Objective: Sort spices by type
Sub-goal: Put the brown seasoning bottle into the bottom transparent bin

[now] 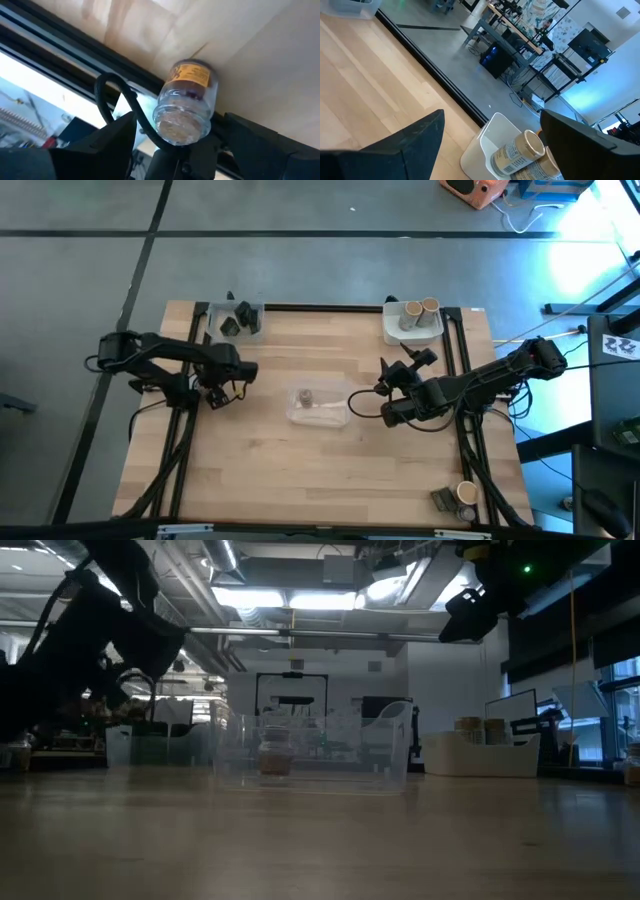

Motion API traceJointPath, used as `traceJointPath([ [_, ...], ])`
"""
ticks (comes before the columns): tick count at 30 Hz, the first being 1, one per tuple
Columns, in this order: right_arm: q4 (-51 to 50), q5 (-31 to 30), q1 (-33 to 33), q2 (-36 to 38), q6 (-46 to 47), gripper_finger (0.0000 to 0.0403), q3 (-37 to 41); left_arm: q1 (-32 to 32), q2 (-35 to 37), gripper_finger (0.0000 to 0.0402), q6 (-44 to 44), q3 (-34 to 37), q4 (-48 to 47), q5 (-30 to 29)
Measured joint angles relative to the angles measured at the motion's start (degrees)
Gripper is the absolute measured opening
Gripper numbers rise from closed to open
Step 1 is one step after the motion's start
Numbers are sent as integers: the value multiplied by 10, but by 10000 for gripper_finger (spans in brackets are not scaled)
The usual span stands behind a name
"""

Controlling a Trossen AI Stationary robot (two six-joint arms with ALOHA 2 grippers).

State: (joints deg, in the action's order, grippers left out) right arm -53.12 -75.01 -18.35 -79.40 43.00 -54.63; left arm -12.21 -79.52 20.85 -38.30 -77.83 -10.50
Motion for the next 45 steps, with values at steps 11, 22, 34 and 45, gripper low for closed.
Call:
traceJointPath([
  [11, 0, 1, 0, 0, 0, 328, 0, 0, -73, 266, -9, 1, -1, 3],
  [22, -1, 0, 0, 0, 0, 328, 0, 0, -73, 188, 11, -10, 15, -34],
  [34, 1, 0, 0, 0, 0, 328, 0, 2, -71, 138, -5, -50, 33, -34],
  [45, 1, 0, 0, 0, 0, 328, 0, 10, -71, 142, -3, -74, 62, -23],
])
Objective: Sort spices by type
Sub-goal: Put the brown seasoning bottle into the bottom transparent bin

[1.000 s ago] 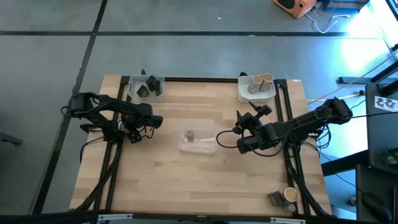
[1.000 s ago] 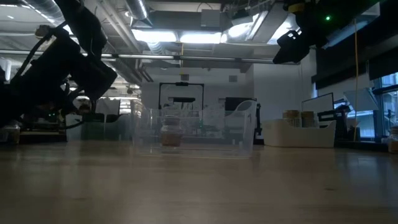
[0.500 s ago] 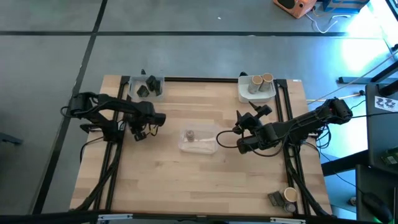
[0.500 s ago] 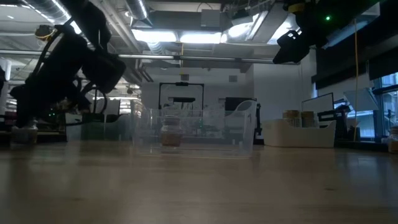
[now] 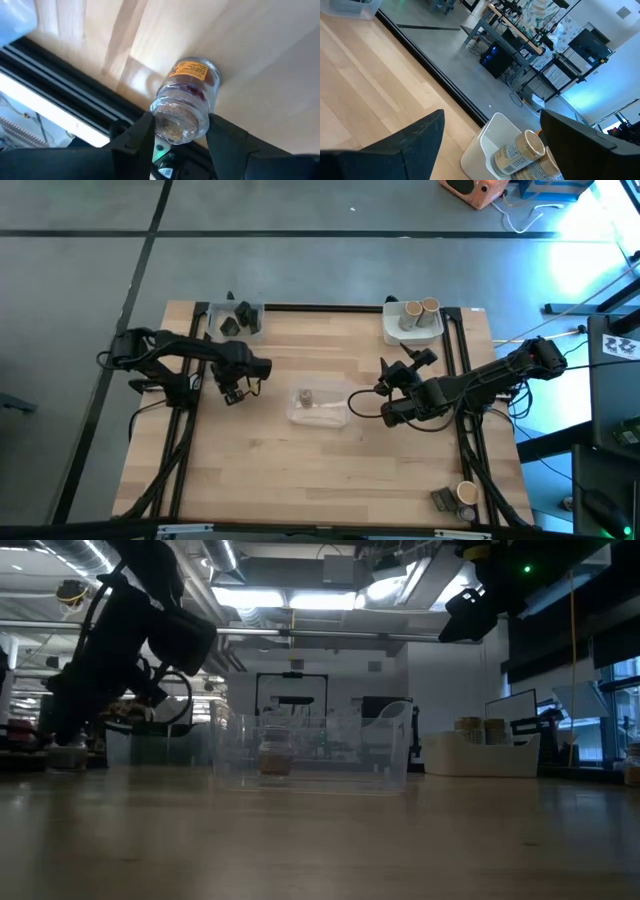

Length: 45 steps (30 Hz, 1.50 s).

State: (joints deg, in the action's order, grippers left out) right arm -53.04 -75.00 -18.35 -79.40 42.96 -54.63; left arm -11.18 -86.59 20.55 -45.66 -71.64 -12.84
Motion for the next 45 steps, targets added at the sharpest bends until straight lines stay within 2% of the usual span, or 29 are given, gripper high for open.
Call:
traceJointPath([
  [9, 0, 0, 0, 0, 0, 328, 0, 40, 0, 142, 20, -25, 22, 8],
  [18, 1, 0, 0, 0, 0, 328, 0, 48, 0, 146, 56, -34, 37, 9],
  [24, 1, 0, 0, 0, 0, 328, 0, 39, -1, 190, 62, -33, 50, 13],
  [29, 1, 0, 0, 0, 0, 328, 0, 32, 1, 224, 56, -33, 39, 42],
  [37, 1, 0, 0, 0, 0, 328, 0, 37, 73, 227, 63, -31, 32, 21],
  [45, 1, 0, 0, 0, 0, 328, 0, 29, 158, 226, 78, 33, 73, 19],
])
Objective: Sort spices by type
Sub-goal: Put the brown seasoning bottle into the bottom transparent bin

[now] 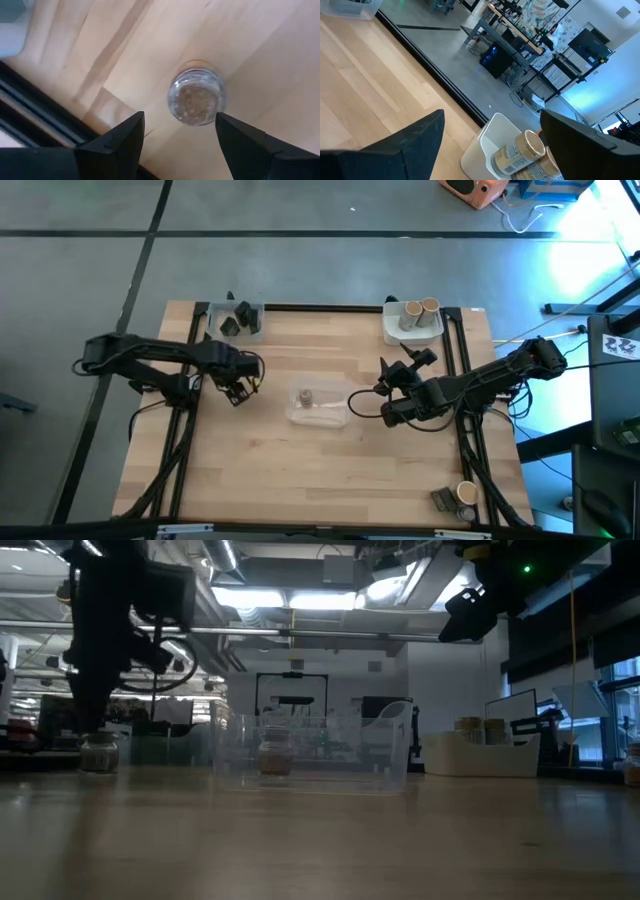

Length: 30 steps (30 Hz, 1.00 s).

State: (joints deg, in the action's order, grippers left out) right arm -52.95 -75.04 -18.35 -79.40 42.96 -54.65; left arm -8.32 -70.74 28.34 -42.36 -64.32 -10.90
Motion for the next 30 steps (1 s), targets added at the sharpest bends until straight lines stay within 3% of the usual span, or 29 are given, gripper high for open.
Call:
traceJointPath([
  [8, 0, 0, 0, 0, 0, 328, 0, 1, 48, 226, -6, 45, 78, 13],
  [19, 3, 0, 0, 0, 0, 328, 0, -10, 46, 225, -3, 90, 128, 17],
  [30, 3, 0, 0, 0, 0, 328, 0, -8, 46, 161, -9, 91, 156, 21],
])
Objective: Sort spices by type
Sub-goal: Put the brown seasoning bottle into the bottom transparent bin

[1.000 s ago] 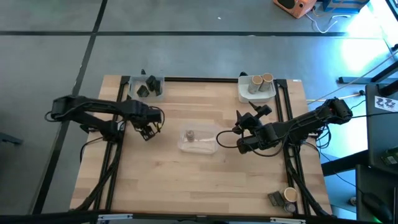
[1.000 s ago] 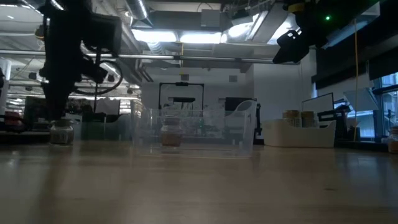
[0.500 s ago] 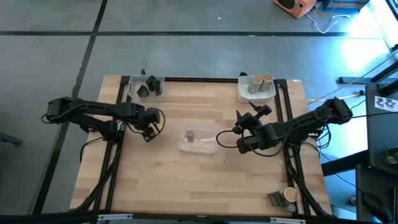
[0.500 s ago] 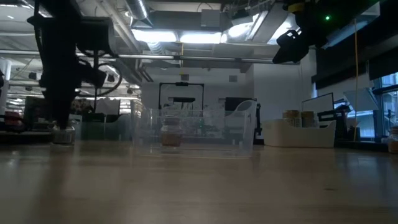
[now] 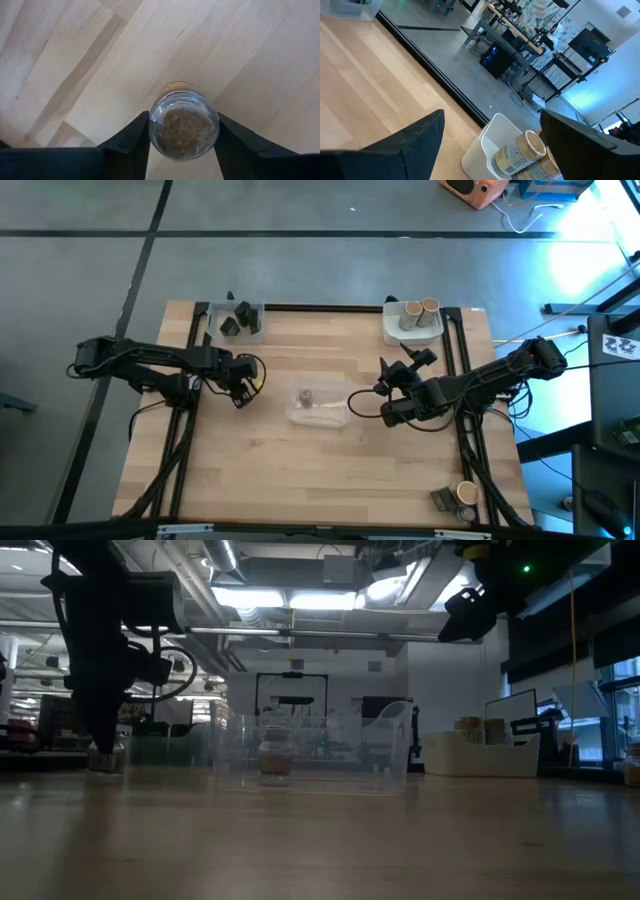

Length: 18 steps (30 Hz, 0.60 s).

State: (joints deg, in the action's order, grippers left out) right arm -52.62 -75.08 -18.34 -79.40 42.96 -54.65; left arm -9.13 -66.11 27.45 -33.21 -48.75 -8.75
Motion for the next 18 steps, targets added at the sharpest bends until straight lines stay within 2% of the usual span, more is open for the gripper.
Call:
traceJointPath([
  [5, 0, -4, 0, 0, 0, 328, 0, 6, -1, 166, 5, -18, 2, -3],
  [14, 0, -4, 0, 0, 0, 328, 0, 41, -1, 163, -11, -137, 9, -5],
  [18, 1, -4, 0, 0, 0, 328, 0, 57, -1, 167, -35, -179, 56, -11],
])
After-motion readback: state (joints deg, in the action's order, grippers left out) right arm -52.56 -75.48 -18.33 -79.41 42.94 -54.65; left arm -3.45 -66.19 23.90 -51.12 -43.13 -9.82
